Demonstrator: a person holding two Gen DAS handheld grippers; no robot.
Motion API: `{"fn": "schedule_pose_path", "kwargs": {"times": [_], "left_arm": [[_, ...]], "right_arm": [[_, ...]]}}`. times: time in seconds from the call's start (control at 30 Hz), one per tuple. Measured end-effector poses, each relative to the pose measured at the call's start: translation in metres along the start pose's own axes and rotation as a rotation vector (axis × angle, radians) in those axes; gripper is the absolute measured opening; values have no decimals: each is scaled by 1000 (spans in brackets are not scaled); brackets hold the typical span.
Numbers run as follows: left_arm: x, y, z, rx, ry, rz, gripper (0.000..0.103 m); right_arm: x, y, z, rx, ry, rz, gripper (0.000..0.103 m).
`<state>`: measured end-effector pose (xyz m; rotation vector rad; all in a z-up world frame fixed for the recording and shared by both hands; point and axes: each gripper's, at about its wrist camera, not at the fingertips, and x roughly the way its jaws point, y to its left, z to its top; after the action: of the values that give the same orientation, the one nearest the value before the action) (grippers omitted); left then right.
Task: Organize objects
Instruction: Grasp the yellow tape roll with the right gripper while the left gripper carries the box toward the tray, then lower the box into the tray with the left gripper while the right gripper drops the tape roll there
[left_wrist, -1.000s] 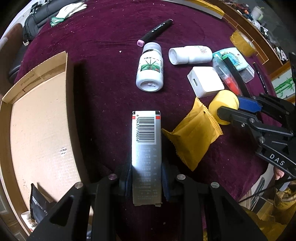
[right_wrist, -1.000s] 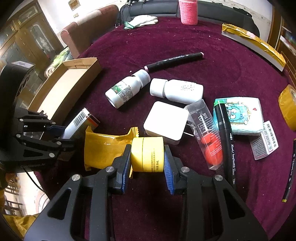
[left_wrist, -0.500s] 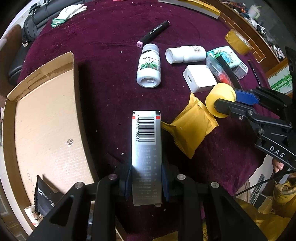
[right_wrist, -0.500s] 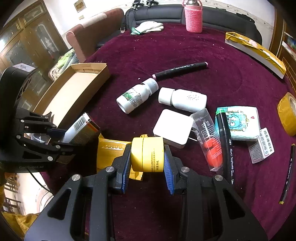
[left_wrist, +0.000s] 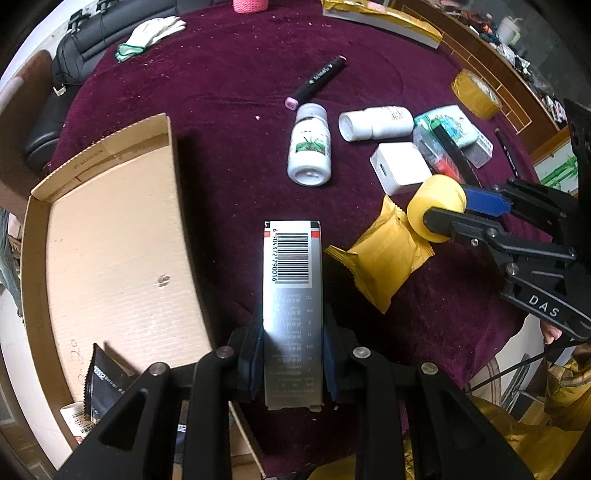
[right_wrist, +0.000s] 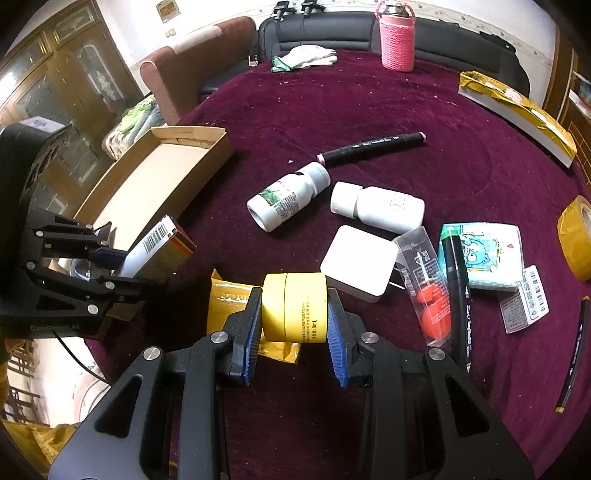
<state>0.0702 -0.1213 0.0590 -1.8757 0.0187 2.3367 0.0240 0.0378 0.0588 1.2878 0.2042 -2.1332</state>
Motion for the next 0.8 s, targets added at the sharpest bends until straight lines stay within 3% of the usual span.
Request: {"fn": "schedule_pose_path", "kwargs": {"times": [0.53,0.8], "left_arm": [[-26,53,3,-132,-58,52,26],[-3,78,-3,-191,-12,65,26]], "right_arm": [[-2,21,9,-50,-14,42,32],[-1,24,6,-56,-6,49,32]]}}
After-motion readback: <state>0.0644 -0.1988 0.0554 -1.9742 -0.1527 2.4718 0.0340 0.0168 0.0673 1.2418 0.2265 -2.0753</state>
